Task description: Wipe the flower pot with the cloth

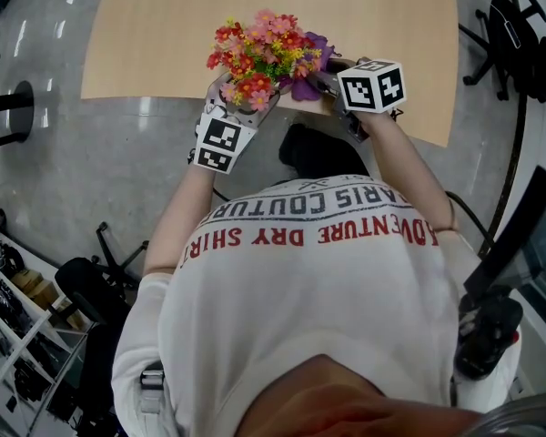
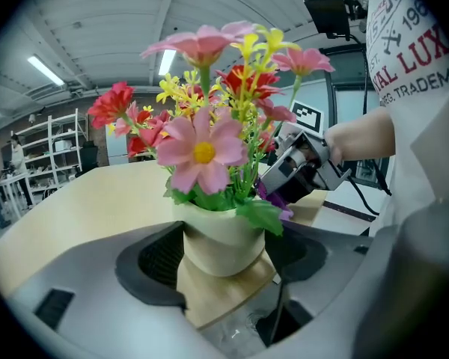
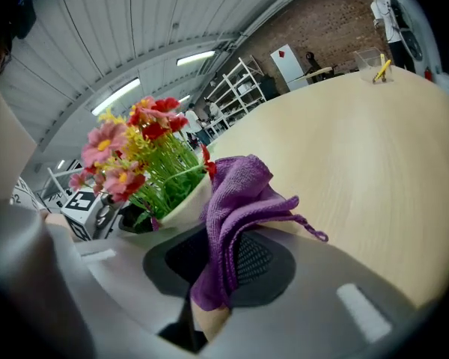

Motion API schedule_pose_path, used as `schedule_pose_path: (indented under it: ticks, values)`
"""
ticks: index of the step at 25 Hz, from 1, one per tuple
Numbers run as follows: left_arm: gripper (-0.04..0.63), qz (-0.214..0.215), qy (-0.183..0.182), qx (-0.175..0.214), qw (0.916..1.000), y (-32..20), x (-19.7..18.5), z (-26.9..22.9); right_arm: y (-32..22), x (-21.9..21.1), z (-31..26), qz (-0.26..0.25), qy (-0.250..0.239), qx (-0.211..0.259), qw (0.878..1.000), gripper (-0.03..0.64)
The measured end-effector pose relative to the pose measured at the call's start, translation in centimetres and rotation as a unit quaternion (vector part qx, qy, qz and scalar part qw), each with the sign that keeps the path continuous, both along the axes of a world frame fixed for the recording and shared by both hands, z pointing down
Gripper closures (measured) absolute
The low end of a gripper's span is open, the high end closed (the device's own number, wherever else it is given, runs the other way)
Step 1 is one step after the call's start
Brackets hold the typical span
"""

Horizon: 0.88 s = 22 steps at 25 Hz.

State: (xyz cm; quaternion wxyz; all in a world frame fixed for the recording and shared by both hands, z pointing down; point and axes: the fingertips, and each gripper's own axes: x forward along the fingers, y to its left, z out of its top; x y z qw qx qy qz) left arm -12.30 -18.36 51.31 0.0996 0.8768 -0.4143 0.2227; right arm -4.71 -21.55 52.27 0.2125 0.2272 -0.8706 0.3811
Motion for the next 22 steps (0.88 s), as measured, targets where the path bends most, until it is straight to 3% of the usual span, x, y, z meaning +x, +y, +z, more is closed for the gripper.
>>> schedule_pose_path:
  ticks: [7, 14, 18, 22]
  values:
    - [0.259, -0.006, -0.002, 0.001, 1.0, -0.2, -0.1, 0.3, -0.3, 0.0, 2.2, -0.012, 0.076, -0.005, 0.997, 0.568]
    - [0.245, -0.049, 0.01, 0.006, 0.9987, -0.2, 0.4, 0.5, -0.5, 0.9, 2.0, 0.019, 0.049, 0.001, 0.999, 0.568]
    - [0.161, -0.103, 0.048, 0.003, 0.9935, -0.3, 0.7, 0.2, -0.2, 2.2, 0.8, 0.052, 0.016, 0.013, 0.998, 0.568]
    - [0.158, -0.193, 0.067, -0.016, 0.9788, -1.0, 0.8, 0.8, 0.7, 3.9, -0.8, 0.086, -0.022, 0.024, 0.996, 0.568]
